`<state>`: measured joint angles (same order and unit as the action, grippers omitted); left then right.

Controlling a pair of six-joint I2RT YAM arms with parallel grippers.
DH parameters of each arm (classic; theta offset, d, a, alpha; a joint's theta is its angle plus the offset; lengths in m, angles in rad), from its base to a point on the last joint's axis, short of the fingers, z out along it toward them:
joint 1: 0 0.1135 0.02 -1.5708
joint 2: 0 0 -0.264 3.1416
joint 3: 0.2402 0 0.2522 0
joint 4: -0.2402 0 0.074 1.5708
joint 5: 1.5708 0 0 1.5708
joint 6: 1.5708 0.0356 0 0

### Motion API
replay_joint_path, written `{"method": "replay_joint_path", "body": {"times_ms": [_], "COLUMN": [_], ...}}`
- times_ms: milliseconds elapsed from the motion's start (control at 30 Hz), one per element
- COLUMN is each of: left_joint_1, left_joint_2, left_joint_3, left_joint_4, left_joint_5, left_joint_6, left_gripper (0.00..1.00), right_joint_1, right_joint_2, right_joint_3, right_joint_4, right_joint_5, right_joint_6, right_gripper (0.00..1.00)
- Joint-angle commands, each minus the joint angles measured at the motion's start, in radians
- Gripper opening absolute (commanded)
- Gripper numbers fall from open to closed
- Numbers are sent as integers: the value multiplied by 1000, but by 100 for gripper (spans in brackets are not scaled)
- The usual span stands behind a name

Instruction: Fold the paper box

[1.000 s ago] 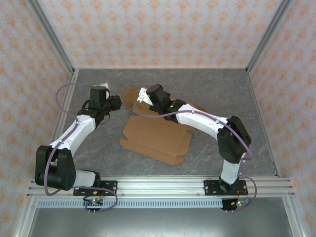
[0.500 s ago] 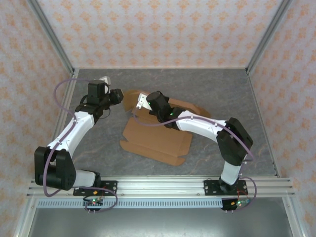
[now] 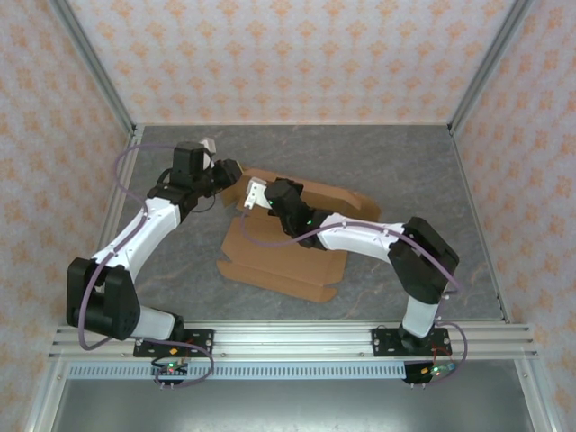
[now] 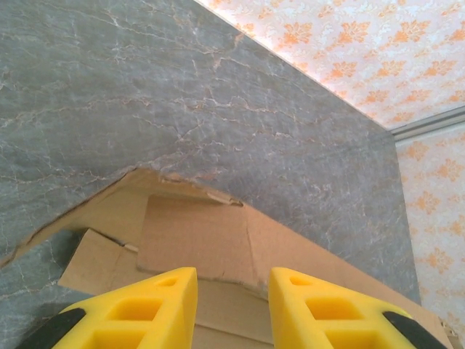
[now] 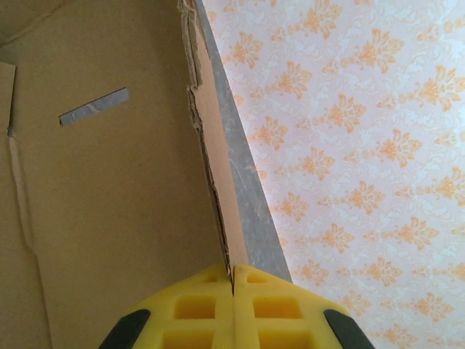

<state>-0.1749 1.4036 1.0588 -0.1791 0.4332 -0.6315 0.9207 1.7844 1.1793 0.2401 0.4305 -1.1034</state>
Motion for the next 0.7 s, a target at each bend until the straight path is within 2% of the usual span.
{"method": "replay_joint_path", "body": {"times_ms": [0, 133, 367, 667], "left_joint_1": [7, 14, 13, 13], "left_joint_2": [-2, -16, 1, -29], "left_joint_3": [46, 50, 52, 38], "left_joint_4": [-61, -99, -100, -133], "left_joint_5": [-43, -71, -29, -58], "left_joint_6": [21, 61, 73, 123], "left_gripper": [33, 33, 30, 28], "right_joint_1": [10, 10, 10, 27], "right_joint_2": [37, 44, 50, 100], "right_joint_3": [-27, -50, -93, -135], "right_joint_4": [59, 114, 215, 351], "right_joint_5": [39, 60, 70, 109], "right_joint_6": [-43, -89, -133, -226], "right_gripper": [0, 0, 0, 0]}}
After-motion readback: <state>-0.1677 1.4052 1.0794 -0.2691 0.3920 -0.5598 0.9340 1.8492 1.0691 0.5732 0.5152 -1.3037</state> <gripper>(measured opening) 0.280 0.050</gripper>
